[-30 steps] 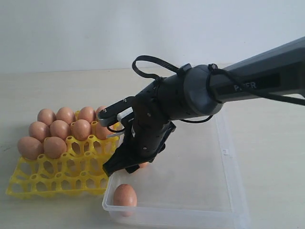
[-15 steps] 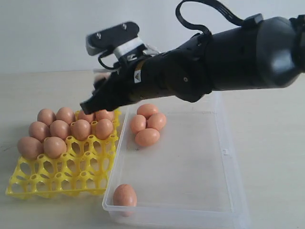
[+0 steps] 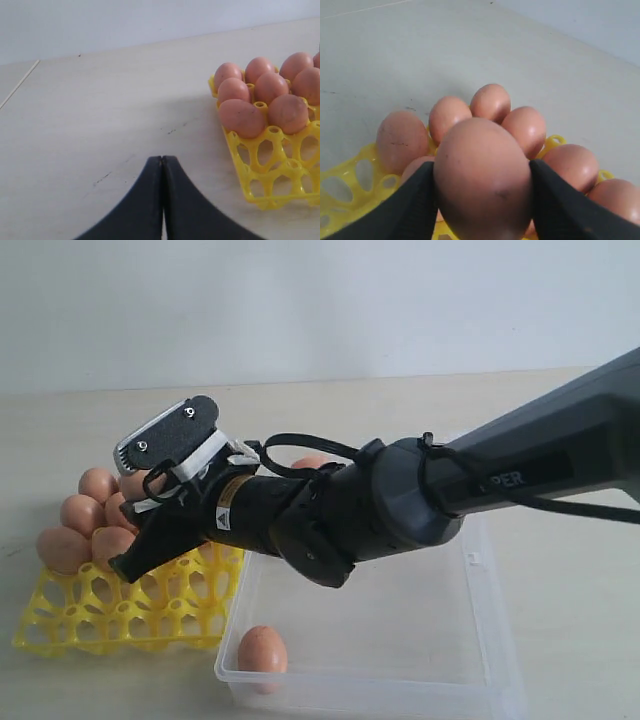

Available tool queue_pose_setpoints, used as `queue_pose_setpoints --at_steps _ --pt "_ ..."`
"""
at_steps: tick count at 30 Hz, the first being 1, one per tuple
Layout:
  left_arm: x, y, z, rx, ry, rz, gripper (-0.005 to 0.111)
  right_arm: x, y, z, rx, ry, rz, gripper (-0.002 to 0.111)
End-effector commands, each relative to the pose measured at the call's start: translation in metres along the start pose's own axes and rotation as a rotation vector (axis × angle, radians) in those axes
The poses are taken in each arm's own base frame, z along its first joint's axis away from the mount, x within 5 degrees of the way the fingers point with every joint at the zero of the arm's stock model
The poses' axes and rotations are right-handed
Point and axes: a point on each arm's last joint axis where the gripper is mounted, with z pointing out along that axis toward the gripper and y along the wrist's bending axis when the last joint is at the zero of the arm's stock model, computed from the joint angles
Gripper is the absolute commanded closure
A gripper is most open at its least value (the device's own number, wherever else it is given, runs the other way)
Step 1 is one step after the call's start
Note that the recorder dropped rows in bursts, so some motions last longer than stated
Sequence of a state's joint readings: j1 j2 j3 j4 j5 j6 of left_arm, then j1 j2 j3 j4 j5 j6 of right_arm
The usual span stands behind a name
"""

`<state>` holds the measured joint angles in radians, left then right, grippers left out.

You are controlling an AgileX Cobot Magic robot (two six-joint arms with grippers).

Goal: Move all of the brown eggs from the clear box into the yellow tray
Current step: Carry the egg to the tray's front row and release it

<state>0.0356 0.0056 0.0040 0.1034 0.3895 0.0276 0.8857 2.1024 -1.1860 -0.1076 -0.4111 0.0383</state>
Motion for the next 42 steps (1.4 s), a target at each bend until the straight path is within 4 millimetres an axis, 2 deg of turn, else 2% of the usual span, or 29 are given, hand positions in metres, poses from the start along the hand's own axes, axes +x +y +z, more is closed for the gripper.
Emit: queue_pose_setpoints --at_steps 1,8,13,16,22,30,42 --pt "-0.002 0.000 -0.001 0.005 -0.019 -0.006 0.107 0.001 0.001 0.001 -0.006 -0.016 0.062 0.108" --pt "-0.002 0.000 -0.001 0.005 -0.019 -0.006 0.107 -0.004 -0.001 0.013 0.008 0.094 0.115 0.108" --pt "-0.002 0.000 -0.001 0.005 -0.019 -0.006 0.107 0.005 -0.002 0.024 0.019 0.202 0.126 0.108" --pt "-0.002 0.000 -0.001 0.005 -0.019 -0.006 0.107 0.006 -0.001 0.024 0.022 0.225 0.125 0.106" --pt "-0.002 0.000 -0.001 0.005 -0.019 -0.006 0.107 0.005 0.001 0.023 0.019 0.226 0.120 0.094" --pt "-0.002 0.000 -0.001 0.005 -0.019 -0.006 0.107 -0.008 0.001 0.017 0.017 0.199 0.110 0.064" --pt "-0.002 0.000 -0.001 0.005 -0.019 -0.006 0.107 -0.007 0.001 0.016 0.017 0.216 0.082 0.046"
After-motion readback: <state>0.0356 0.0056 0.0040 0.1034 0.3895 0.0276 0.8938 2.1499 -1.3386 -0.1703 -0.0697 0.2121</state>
